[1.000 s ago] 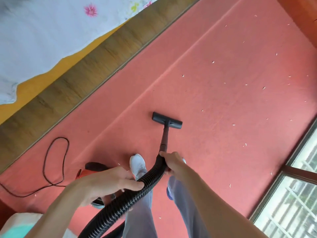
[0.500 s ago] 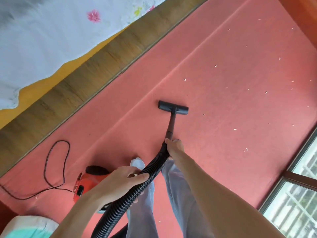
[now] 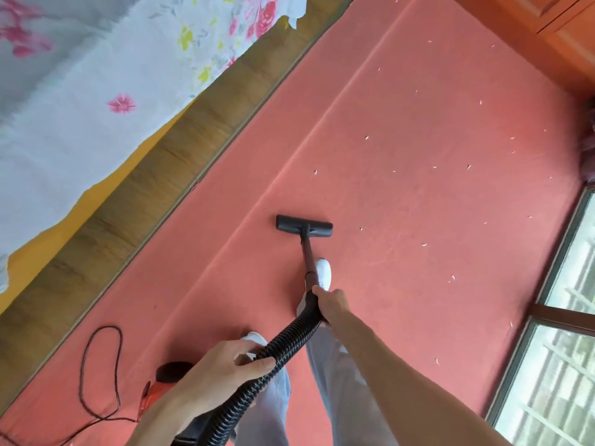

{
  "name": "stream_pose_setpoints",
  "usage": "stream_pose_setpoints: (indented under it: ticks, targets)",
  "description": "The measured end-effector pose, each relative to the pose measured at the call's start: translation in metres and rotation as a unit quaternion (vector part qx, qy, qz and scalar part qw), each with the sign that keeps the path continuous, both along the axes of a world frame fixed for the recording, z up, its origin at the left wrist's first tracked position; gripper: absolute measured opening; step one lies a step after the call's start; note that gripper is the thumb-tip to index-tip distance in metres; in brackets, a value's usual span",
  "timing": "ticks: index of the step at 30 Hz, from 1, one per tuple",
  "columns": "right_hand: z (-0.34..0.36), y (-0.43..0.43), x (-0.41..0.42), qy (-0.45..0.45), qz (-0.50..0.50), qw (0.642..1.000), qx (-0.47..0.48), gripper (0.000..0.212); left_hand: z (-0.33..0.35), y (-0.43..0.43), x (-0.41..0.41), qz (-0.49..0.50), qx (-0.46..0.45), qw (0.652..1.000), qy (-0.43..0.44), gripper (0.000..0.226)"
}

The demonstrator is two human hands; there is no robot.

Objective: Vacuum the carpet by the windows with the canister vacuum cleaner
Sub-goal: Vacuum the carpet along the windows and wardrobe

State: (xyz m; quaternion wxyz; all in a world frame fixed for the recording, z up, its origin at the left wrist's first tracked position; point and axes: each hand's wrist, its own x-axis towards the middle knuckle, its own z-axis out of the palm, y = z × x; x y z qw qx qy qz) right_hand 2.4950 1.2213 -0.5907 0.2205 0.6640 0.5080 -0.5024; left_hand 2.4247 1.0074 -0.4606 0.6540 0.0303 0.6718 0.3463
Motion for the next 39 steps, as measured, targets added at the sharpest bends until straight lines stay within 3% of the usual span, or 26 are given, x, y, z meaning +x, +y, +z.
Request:
stream_pose_setpoints:
  ticks: [8,14,24,29,35,39]
  targets:
    - [-0.013,0.089,-0.062,0.037,0.016,0.999,0.036,0.028,-0.025,0.080,-0.022,0.044,-0.001,0.999,0.013,0.033]
    - [-0.028,0.141,-0.103,0.034,0.057,0.997,0.047,0.028,-0.043,0.131,-0.034,0.114,-0.018,0.993,0.033,0.012]
    - [-0.040,0.171,-0.093,0.002,0.149,0.987,0.055,0.034,-0.067,0.163,-0.036,0.092,-0.049,0.994,-0.046,0.015]
    - [-0.034,0.182,-0.087,0.016,0.116,0.992,0.057,0.039,-0.066,0.175,-0.043,0.061,-0.032,0.997,-0.036,0.042]
    - [-0.020,0.202,-0.100,0.019,0.100,0.994,0.046,0.034,-0.053,0.188,-0.062,0.029,-0.001,1.000,-0.010,0.040]
    - [-0.015,0.205,-0.117,0.032,0.030,0.998,0.039,0.033,-0.045,0.190,-0.084,0.045,0.006,0.999,0.015,0.034]
